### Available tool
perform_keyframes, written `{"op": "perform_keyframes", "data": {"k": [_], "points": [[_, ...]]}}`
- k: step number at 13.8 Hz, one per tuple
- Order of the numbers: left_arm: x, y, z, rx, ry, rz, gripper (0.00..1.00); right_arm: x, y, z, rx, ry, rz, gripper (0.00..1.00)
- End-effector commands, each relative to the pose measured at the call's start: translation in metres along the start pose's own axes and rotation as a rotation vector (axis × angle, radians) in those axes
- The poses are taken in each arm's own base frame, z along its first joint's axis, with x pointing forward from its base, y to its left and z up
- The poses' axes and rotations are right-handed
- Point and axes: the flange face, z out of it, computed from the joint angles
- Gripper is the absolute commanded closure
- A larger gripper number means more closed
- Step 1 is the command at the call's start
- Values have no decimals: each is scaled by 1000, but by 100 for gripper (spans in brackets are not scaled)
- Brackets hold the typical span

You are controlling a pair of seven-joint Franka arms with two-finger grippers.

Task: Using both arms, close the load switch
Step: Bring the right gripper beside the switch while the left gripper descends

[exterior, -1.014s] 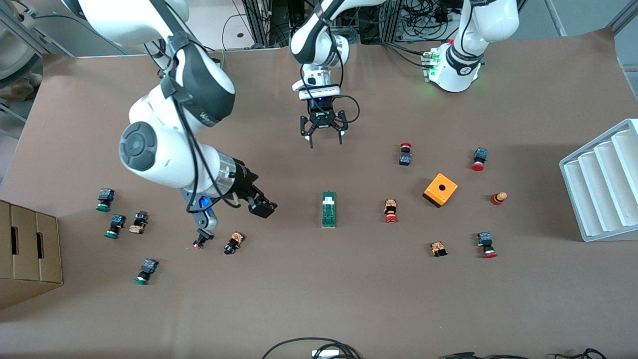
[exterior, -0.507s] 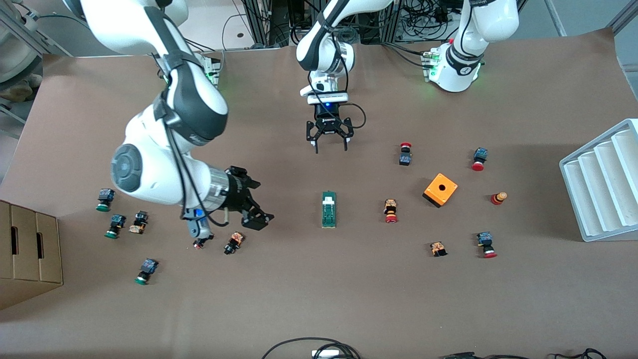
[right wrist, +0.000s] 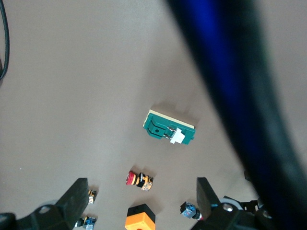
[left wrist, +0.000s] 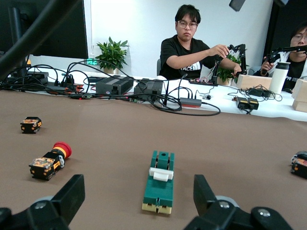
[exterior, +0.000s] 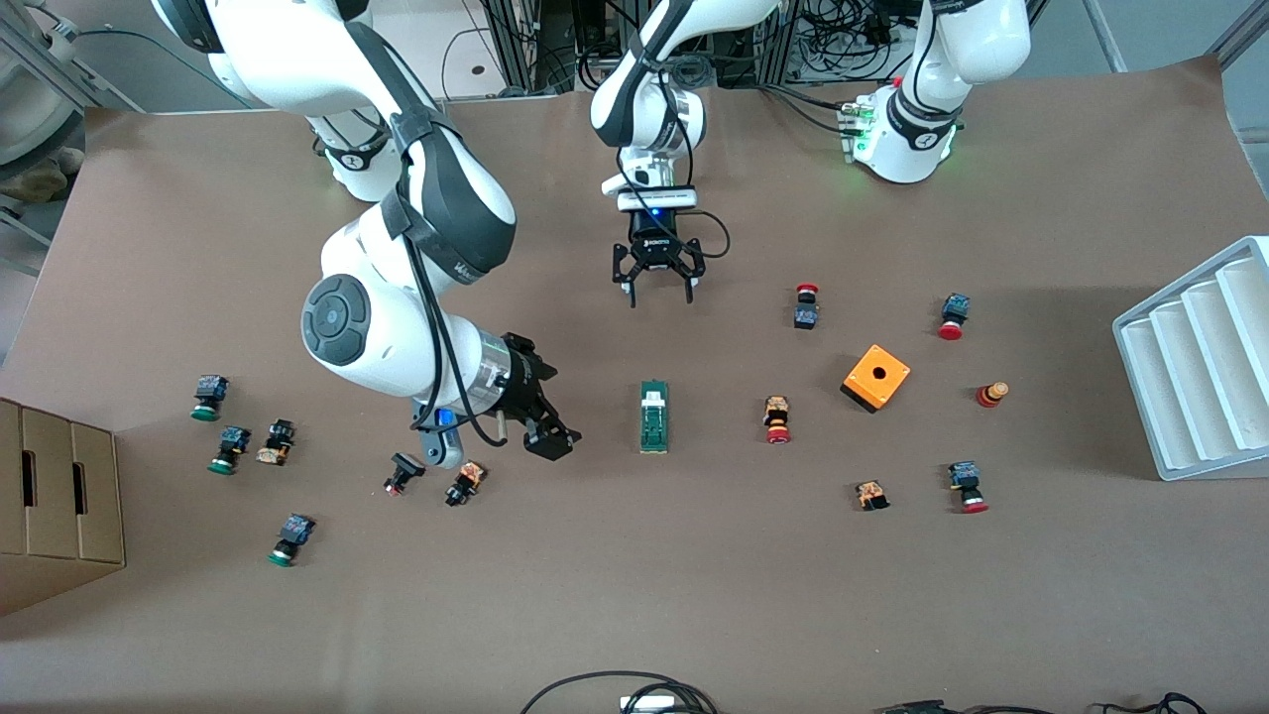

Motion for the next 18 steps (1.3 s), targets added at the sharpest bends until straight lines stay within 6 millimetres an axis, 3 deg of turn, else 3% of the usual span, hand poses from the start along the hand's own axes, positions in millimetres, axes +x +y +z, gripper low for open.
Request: {"op": "perform_keyframes", "data": {"k": [1,2,4,6,8,13,18], "points": [[-19,-2,11,-14,30,-94,0,-7,-11,-3,26,25,28,0],[-19,-2,13,-19,32,-91,0,-10,-10,-1,24,23,27,0],[-22,-11,37,-19,52,-94,0,-11,-10,4,17,33,46,0],[-42,-17,47,-56,66,-110,0,-18,-8,12,8,64,53,0],[-49,-18,49,-56,66,-119,0,-19,-7,18,4,75,55,0],[-64,2,74,-65,71,-129,0,-22,-9,23,16,75,65,0],[-63,9,86,-63,52,-148,0,-31,-8,42,19,95,70,0]]}}
